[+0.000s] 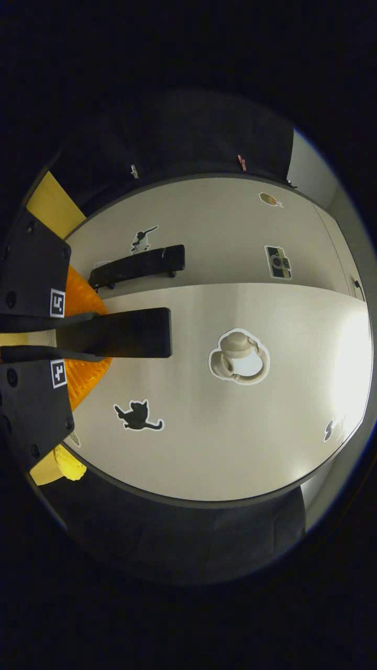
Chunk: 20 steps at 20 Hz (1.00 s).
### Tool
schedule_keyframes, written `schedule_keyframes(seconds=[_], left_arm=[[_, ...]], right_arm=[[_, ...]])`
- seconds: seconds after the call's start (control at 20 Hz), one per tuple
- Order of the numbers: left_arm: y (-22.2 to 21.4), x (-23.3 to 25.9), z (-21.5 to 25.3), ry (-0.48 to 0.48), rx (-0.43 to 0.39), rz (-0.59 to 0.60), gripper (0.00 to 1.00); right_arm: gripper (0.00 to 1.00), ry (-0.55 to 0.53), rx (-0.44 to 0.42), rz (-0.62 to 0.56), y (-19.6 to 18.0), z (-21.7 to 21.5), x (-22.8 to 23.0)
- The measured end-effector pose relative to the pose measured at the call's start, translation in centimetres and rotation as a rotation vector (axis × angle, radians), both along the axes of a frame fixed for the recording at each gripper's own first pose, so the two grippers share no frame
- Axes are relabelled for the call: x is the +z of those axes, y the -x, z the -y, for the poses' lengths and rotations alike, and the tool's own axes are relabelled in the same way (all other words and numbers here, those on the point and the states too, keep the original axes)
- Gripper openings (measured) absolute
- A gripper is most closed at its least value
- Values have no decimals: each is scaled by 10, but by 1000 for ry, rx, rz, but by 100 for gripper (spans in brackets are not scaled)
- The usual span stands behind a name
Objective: Open the right door of the double-door shoe cabinet with the right hand, and open the left door with the left hand.
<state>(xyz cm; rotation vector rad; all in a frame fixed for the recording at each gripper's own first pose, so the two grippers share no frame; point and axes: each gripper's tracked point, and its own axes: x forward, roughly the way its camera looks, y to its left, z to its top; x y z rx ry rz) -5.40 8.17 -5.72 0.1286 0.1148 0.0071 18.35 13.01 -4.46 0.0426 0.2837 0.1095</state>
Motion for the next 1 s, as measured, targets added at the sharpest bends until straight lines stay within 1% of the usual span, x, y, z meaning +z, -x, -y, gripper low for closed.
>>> schedule_keyframes(seconds=[0.25,0.55,0.75,1.0], left_arm=[[27,12,40,50,57,25,95],[66,14,73,15,127,36,95],[89,7,91,49,153,27,95],[102,4,103,99,162,17,95]], right_arm=[[14,-26,85,21,20,9,7],[14,-49,144,34,40,23,12],[13,-70,141,35,52,39,16],[13,-67,123,51,72,61,18]])
